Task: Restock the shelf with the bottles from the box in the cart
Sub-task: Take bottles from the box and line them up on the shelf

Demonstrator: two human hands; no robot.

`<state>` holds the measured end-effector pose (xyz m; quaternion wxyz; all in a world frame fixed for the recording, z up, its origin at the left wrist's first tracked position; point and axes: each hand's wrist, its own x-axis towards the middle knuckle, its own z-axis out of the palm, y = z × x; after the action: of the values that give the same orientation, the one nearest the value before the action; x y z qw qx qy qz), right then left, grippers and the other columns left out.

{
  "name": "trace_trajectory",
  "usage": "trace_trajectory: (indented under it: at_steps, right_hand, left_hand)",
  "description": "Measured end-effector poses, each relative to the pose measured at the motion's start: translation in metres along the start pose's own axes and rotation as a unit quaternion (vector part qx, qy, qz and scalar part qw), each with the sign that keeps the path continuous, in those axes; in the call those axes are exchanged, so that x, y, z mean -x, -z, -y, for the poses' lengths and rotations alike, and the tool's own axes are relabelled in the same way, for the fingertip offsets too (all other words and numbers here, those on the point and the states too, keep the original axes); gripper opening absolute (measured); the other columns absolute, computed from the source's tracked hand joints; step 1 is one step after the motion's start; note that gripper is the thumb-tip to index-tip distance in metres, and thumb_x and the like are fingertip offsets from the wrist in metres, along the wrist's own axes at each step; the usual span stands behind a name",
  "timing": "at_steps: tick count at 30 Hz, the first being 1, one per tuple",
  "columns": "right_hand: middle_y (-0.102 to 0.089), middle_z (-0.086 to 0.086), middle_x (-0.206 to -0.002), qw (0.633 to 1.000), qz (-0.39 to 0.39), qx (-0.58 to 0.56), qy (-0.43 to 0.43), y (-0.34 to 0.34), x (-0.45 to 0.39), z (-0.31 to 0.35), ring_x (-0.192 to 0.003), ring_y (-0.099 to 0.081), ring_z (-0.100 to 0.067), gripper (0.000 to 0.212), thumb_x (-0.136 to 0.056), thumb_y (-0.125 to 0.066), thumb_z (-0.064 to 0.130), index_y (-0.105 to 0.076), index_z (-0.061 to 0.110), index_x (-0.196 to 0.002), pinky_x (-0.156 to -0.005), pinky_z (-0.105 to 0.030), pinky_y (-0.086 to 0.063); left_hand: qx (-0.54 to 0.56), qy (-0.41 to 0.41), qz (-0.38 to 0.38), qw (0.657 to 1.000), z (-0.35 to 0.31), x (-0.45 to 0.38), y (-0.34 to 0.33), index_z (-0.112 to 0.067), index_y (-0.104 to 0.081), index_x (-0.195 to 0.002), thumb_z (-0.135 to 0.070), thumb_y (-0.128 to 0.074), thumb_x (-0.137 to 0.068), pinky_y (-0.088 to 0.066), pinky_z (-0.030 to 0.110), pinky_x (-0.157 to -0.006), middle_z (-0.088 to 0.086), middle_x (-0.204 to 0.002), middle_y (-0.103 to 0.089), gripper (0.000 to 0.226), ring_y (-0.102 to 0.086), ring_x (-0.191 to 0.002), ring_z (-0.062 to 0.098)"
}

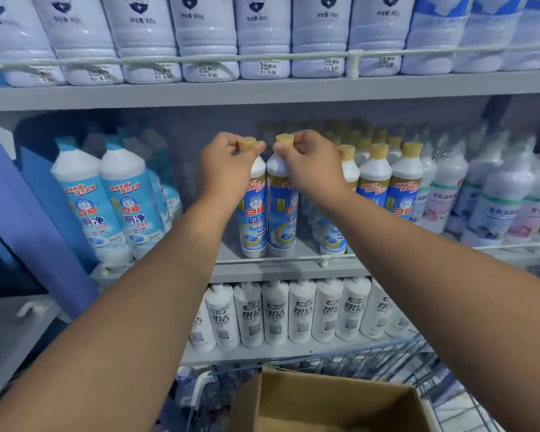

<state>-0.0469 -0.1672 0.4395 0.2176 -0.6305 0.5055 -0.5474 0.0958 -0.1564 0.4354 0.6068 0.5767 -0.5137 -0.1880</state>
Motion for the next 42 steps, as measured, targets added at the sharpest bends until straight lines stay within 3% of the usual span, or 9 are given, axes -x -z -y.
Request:
trace_trajectory:
  at_steps: [11,16,18,22,25,28,32,38,42]
  right_hand:
    - [-0.071,0.006,-0.087,0.999,-0.016,-0.005,-0.029,-0.024,-0.012,-0.035,-0.083,-0.068,-0.011,0.03,-0.088,-0.066,0.044,-0.064,0.016,-0.098,-0.074,-0.043,-0.058]
    - [-0.067,0.013,-0.102,1.0,0.01,-0.018,-0.021,-0.029,0.01,-0.051,-0.092,-0.062,0.002,0.034,-0.091,-0.062,0.046,-0.06,0.023,-0.116,-0.077,-0.019,-0.05]
    - [-0.065,0.018,-0.109,0.998,0.027,-0.036,-0.034,-0.031,0.027,-0.069,-0.098,-0.06,0.008,0.047,-0.089,-0.066,0.046,-0.052,0.025,-0.129,-0.08,-0.011,-0.047]
    - [-0.065,0.015,-0.12,0.992,0.099,-0.017,-0.07,-0.039,0.052,-0.108,-0.104,-0.062,0.003,0.067,-0.085,-0.073,0.026,-0.039,0.024,-0.142,-0.092,-0.025,-0.051]
    - [-0.065,0.012,-0.112,0.992,0.094,0.016,-0.08,-0.048,0.058,-0.12,-0.098,-0.061,0.001,0.052,-0.083,-0.073,0.021,-0.048,0.025,-0.128,-0.089,-0.028,-0.051]
    - [-0.059,0.003,-0.115,0.993,0.05,0.056,-0.09,-0.057,0.054,-0.122,-0.104,-0.06,-0.012,0.053,-0.078,-0.078,0.028,-0.048,0.021,-0.121,-0.091,-0.035,-0.052]
    - [-0.056,-0.005,-0.12,0.988,0.018,0.106,-0.111,-0.064,0.045,-0.128,-0.111,-0.058,-0.022,0.053,-0.082,-0.076,0.031,-0.047,0.012,-0.122,-0.093,-0.037,-0.049]
    - [-0.063,-0.01,-0.117,0.979,0.029,0.147,-0.14,-0.067,0.049,-0.151,-0.109,-0.06,-0.028,0.043,-0.085,-0.071,0.029,-0.049,0.011,-0.117,-0.09,-0.041,-0.052]
    - [-0.064,-0.009,-0.116,0.975,0.024,0.159,-0.152,-0.071,0.041,-0.15,-0.108,-0.062,-0.028,0.034,-0.088,-0.066,0.025,-0.05,0.01,-0.114,-0.089,-0.037,-0.052]
  left_hand:
    - [-0.018,0.009,0.017,1.0,0.037,-0.029,-0.017,-0.028,-0.06,-0.084,-0.05,-0.078,-0.076,-0.058,0.034,-0.077,-0.009,-0.094,-0.073,0.029,-0.069,-0.084,0.008]
    - [-0.028,-0.022,0.054,0.998,0.05,-0.016,-0.015,-0.027,-0.06,-0.099,-0.047,-0.074,-0.083,-0.05,0.014,-0.066,-0.014,-0.089,-0.068,0.03,-0.065,-0.08,-0.002]
    - [-0.001,-0.02,0.075,0.997,0.065,-0.004,-0.011,-0.034,-0.058,-0.111,-0.043,-0.075,-0.083,-0.05,0.014,-0.072,-0.019,-0.096,-0.067,0.034,-0.065,-0.087,-0.005]
    - [0.005,0.046,0.153,0.987,0.113,0.022,-0.009,-0.038,-0.054,-0.113,-0.024,-0.077,-0.084,-0.057,0.032,-0.087,-0.019,-0.107,-0.069,0.039,-0.069,-0.098,0.002]
    - [-0.025,0.071,0.187,0.979,0.129,0.033,-0.013,-0.026,-0.054,-0.124,-0.015,-0.075,-0.085,-0.055,0.017,-0.077,-0.01,-0.115,-0.07,0.046,-0.069,-0.097,0.003]
    - [-0.072,0.059,0.16,0.983,0.122,0.037,-0.016,-0.027,-0.052,-0.125,-0.022,-0.078,-0.085,-0.041,0.006,-0.059,-0.015,-0.107,-0.067,0.048,-0.067,-0.09,0.003]
    - [-0.101,0.051,0.138,0.984,0.12,0.036,-0.028,-0.024,-0.054,-0.12,-0.025,-0.08,-0.082,-0.039,0.002,-0.053,-0.013,-0.099,-0.066,0.046,-0.06,-0.076,-0.004]
    - [-0.175,0.055,0.152,0.971,0.125,0.036,-0.038,-0.019,-0.055,-0.116,-0.03,-0.079,-0.082,-0.036,0.018,-0.055,-0.008,-0.1,-0.064,0.043,-0.06,-0.083,0.015]
    - [-0.161,0.057,0.144,0.975,0.131,0.03,-0.047,-0.017,-0.057,-0.114,-0.025,-0.079,-0.082,-0.039,0.021,-0.058,0.0,-0.112,-0.071,0.04,-0.059,-0.082,0.013]
